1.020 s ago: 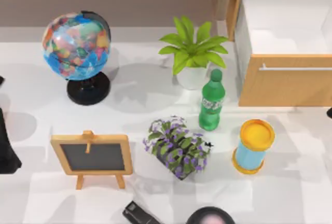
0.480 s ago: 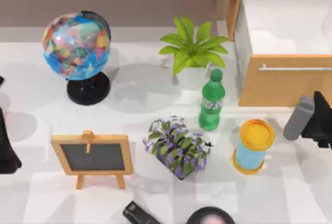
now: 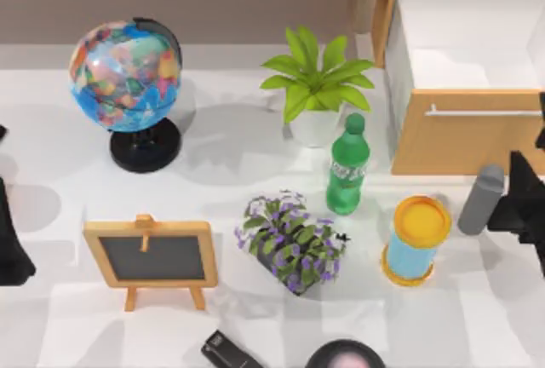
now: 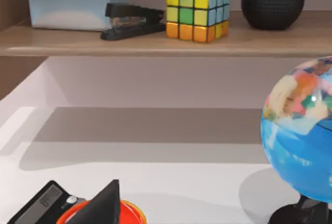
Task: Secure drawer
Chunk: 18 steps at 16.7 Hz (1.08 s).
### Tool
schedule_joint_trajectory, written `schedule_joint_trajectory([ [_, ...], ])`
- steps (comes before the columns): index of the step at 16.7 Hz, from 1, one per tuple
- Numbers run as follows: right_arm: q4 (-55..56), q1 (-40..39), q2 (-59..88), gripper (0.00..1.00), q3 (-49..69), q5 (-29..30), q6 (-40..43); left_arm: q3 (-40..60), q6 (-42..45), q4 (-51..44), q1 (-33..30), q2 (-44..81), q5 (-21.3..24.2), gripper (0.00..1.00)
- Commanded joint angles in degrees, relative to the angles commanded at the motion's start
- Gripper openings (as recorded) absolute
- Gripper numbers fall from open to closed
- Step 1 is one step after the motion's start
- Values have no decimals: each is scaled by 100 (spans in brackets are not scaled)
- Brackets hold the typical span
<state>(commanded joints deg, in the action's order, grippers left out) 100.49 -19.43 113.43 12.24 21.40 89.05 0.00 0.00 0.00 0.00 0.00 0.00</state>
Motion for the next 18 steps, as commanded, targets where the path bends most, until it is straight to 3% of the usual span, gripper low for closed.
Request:
schedule_joint_trajectory([
  [11,-423,177,82,100,547,-188,6,0,0,0,0,0,0,100],
  [18,-423,177,82,47,547,-188,6,0,0,0,0,0,0,100],
])
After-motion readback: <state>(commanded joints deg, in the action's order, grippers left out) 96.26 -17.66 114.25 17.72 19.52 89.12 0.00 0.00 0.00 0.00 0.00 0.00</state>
